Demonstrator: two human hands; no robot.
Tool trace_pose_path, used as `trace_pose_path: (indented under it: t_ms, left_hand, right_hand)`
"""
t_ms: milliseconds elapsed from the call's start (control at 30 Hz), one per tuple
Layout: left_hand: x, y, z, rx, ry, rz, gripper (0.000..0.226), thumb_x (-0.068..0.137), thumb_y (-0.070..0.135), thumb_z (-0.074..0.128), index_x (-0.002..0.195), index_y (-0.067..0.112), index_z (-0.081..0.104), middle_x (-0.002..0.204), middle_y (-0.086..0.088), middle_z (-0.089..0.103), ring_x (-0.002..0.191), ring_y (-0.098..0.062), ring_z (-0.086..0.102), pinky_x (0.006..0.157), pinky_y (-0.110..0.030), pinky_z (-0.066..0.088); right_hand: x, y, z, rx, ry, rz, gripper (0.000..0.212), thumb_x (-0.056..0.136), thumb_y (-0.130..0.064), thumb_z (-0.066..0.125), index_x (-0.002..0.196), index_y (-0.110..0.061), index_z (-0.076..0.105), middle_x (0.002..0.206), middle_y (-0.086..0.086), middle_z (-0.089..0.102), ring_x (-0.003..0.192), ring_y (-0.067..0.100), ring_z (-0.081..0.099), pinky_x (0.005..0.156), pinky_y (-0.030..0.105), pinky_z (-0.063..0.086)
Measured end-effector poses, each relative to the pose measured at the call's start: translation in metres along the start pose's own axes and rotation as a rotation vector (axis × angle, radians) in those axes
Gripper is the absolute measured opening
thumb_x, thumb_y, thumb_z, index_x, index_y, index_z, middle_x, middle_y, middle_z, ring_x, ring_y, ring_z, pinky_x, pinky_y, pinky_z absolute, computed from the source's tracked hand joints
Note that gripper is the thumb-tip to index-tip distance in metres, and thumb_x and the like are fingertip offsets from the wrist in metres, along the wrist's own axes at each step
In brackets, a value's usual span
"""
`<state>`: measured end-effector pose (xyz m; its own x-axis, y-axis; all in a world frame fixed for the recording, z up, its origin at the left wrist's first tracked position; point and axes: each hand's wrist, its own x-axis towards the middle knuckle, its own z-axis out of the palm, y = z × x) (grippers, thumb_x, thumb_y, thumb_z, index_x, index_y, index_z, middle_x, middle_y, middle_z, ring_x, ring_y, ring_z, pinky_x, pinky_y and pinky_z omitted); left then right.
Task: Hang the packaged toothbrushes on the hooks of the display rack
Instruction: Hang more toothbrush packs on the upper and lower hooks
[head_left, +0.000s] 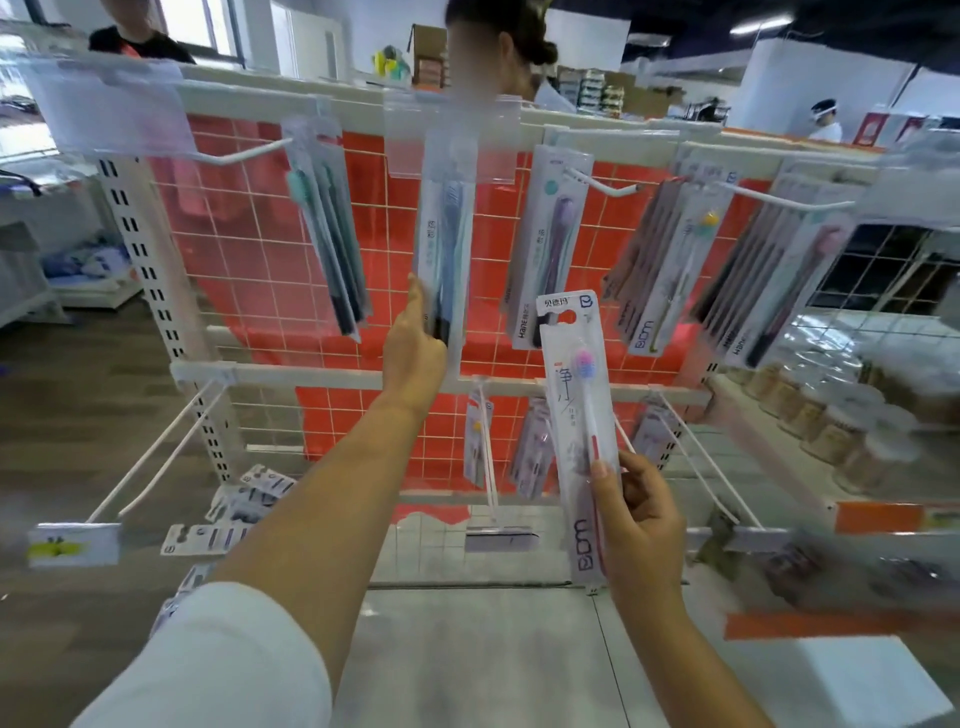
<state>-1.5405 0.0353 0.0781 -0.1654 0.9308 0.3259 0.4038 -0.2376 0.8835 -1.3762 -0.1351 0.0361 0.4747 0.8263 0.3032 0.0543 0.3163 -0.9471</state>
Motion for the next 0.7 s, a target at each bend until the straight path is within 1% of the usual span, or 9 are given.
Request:
trace_pose_path:
  t_ms: [67, 167, 233, 300, 367, 400, 467, 533, 700]
  left_hand:
    - [-0.001, 0.000, 0.000, 0.038, -0.009, 0.009, 0.079, 0.087, -0.013, 0.030, 0.148, 0.031, 0.006, 0.132, -0.020, 0.050, 0.111, -0.039, 0.054, 0.093, -0.051, 0.048]
    - [-0.012, -0.002, -0.002, 0.167, -0.049, 0.045, 0.060, 0.096, 0.002, 0.030, 0.150, 0.020, 0.010, 0.118, -0.018, 0.056, 0.091, -0.028, 0.057, 0.078, -0.035, 0.049]
    - [-0.021, -0.011, -0.001, 0.285, -0.108, 0.053, 0.049, 0.100, 0.012, 0.031, 0.148, 0.012, 0.019, 0.120, -0.020, 0.057, 0.098, -0.029, 0.056, 0.082, -0.037, 0.044]
    - [-0.030, -0.020, 0.000, 0.414, -0.182, 0.056, 0.042, 0.100, 0.017, 0.034, 0.140, 0.008, 0.035, 0.123, -0.018, 0.057, 0.110, -0.032, 0.055, 0.089, -0.040, 0.043]
    - [-0.039, -0.025, 0.000, 0.528, -0.257, 0.073, 0.030, 0.098, 0.017, 0.037, 0.121, 0.007, 0.055, 0.115, -0.015, 0.062, 0.107, -0.033, 0.057, 0.087, -0.039, 0.044]
    - [-0.046, -0.026, 0.000, 0.583, -0.281, 0.105, 0.028, 0.098, 0.017, 0.038, 0.114, 0.009, 0.060, 0.111, -0.013, 0.064, 0.103, -0.032, 0.059, 0.085, -0.038, 0.045]
    - [-0.061, -0.025, -0.002, 0.677, -0.277, 0.221, 0.028, 0.097, 0.017, 0.039, 0.110, 0.009, 0.063, 0.105, -0.013, 0.066, 0.095, -0.030, 0.059, 0.079, -0.037, 0.047]
    - [-0.077, -0.023, -0.005, 0.729, -0.251, 0.329, 0.030, 0.096, 0.020, 0.039, 0.109, 0.008, 0.064, 0.101, -0.014, 0.066, 0.093, -0.032, 0.059, 0.079, -0.041, 0.050]
    - [-0.126, -0.014, -0.007, 0.740, -0.263, 0.466, 0.026, 0.095, 0.019, 0.044, 0.104, 0.007, 0.065, 0.090, -0.013, 0.066, 0.086, -0.033, 0.059, 0.071, -0.041, 0.051]
  right_hand:
    - [-0.001, 0.000, -0.004, -0.004, -0.008, 0.004, 0.013, 0.087, -0.013, 0.057, 0.092, -0.025, 0.061, 0.071, -0.005, 0.061, 0.057, -0.004, 0.059, 0.052, 0.010, 0.047]
    - [-0.003, 0.001, -0.008, -0.025, -0.012, 0.017, 0.011, 0.086, -0.018, 0.058, 0.093, -0.025, 0.061, 0.070, -0.006, 0.060, 0.057, -0.001, 0.058, 0.051, 0.011, 0.047]
    - [-0.006, 0.003, -0.012, -0.053, -0.017, 0.017, 0.009, 0.084, -0.024, 0.059, 0.092, -0.029, 0.061, 0.070, -0.006, 0.061, 0.058, 0.000, 0.056, 0.053, 0.015, 0.049]
    - [-0.008, 0.004, -0.014, -0.074, -0.026, 0.025, 0.008, 0.084, -0.028, 0.059, 0.091, -0.031, 0.061, 0.071, -0.005, 0.062, 0.060, 0.004, 0.057, 0.055, 0.019, 0.051]
    - [-0.012, 0.006, -0.017, -0.080, -0.023, 0.044, 0.012, 0.080, -0.034, 0.058, 0.092, -0.030, 0.060, 0.074, -0.003, 0.063, 0.061, 0.004, 0.059, 0.055, 0.018, 0.052]
    - [-0.014, 0.007, -0.019, -0.086, -0.016, 0.050, 0.017, 0.077, -0.038, 0.058, 0.092, -0.031, 0.060, 0.075, -0.003, 0.063, 0.062, 0.003, 0.060, 0.055, 0.018, 0.051]
    - [-0.018, 0.008, -0.021, -0.095, -0.016, 0.061, 0.020, 0.077, -0.039, 0.058, 0.094, -0.028, 0.060, 0.075, -0.003, 0.063, 0.061, 0.002, 0.060, 0.055, 0.017, 0.050]
    - [-0.023, 0.010, -0.026, -0.098, -0.033, 0.070, 0.018, 0.084, -0.032, 0.058, 0.099, -0.021, 0.060, 0.077, -0.002, 0.065, 0.063, 0.002, 0.062, 0.055, 0.016, 0.050]
    - [-0.034, 0.017, -0.048, -0.119, -0.040, 0.075, 0.018, 0.088, -0.027, 0.057, 0.104, -0.018, 0.059, 0.082, 0.000, 0.067, 0.067, 0.005, 0.065, 0.056, 0.017, 0.053]
